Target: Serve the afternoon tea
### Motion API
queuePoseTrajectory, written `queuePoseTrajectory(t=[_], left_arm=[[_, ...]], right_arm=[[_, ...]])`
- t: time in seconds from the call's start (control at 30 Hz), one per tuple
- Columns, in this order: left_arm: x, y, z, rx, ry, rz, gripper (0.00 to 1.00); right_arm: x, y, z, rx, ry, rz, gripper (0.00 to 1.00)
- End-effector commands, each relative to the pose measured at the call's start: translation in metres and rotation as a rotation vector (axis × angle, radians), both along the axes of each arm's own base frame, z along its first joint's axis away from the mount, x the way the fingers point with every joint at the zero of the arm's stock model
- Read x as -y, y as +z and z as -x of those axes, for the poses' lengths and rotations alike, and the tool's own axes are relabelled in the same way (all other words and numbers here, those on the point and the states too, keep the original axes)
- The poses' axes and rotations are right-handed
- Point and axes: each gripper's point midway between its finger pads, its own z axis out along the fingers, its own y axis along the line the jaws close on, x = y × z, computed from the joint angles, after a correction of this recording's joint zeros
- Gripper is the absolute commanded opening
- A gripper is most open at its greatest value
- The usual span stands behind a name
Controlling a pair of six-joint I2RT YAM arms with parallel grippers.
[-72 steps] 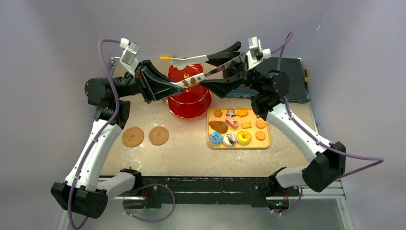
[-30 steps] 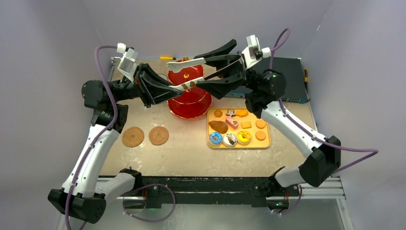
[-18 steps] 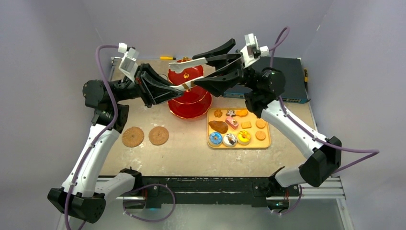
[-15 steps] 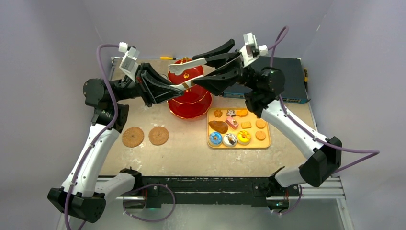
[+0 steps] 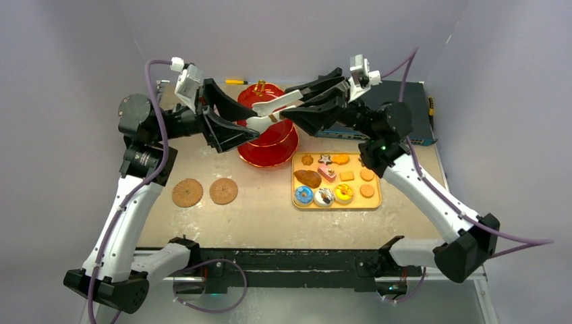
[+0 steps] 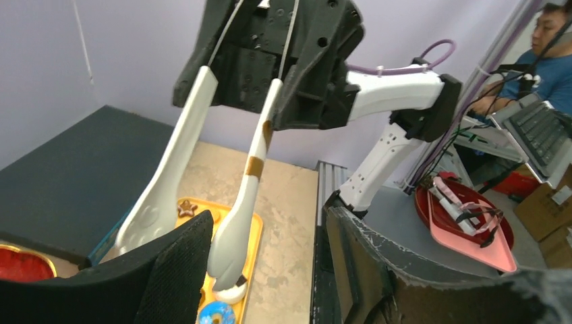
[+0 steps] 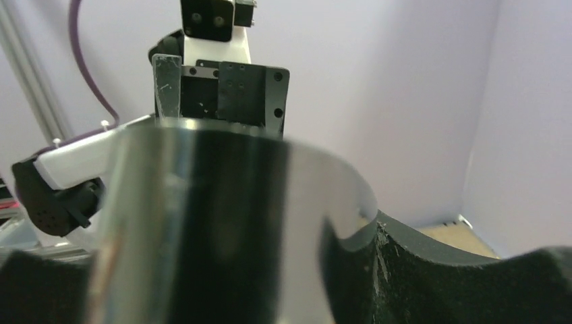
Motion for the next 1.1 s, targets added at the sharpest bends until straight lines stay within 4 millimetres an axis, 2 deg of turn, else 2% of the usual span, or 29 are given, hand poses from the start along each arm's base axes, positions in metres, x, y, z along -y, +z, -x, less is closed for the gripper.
queuePoseTrajectory(t=[0.0,0.17,0.2,0.23,0.3,0.37,0.53,0.7,0.8,1.07], left_arm=[[-0.005,-0.004,-0.002,0.051,0.066,-0.056,0.62],[-0.007,-0.014,-0.008,0.047,0.106,-0.106,0.63],[-0.009,-0.018,-0.011,0.042,0.122,-0.121,0.68],[-0.010,-0.022,-0.016,0.041,0.146,-0.140,0.83],[-0.013,-0.035,-0.024,0.036,0.184,-0.190,0.92],[-0.017,-0.051,-0.031,0.011,0.215,-0.252,0.95],[-0.029,-0.082,-0.048,-0.030,0.294,-0.391,0.99],[-0.042,-0.105,-0.063,-0.077,0.390,-0.474,0.99],[-0.047,-0.110,-0.067,-0.079,0.430,-0.495,0.99],[-0.050,-0.112,-0.062,-0.058,0.430,-0.496,0.99]], right_arm=[[0.020,-0.007,-0.014,0.030,-0.180,0.018,0.59],[0.032,-0.037,-0.030,-0.009,-0.294,0.116,0.62],[0.035,-0.046,-0.034,-0.025,-0.324,0.138,0.63],[0.039,-0.051,-0.033,-0.027,-0.348,0.153,0.65],[0.048,-0.072,-0.040,-0.061,-0.418,0.195,0.69],[0.056,-0.098,-0.046,-0.106,-0.478,0.240,0.70],[0.071,-0.164,-0.053,-0.195,-0.570,0.337,0.74],[0.079,-0.218,-0.061,-0.273,-0.625,0.411,0.74],[0.088,-0.240,-0.066,-0.322,-0.678,0.436,0.73],[0.125,-0.278,-0.083,-0.427,-0.904,0.482,0.71]])
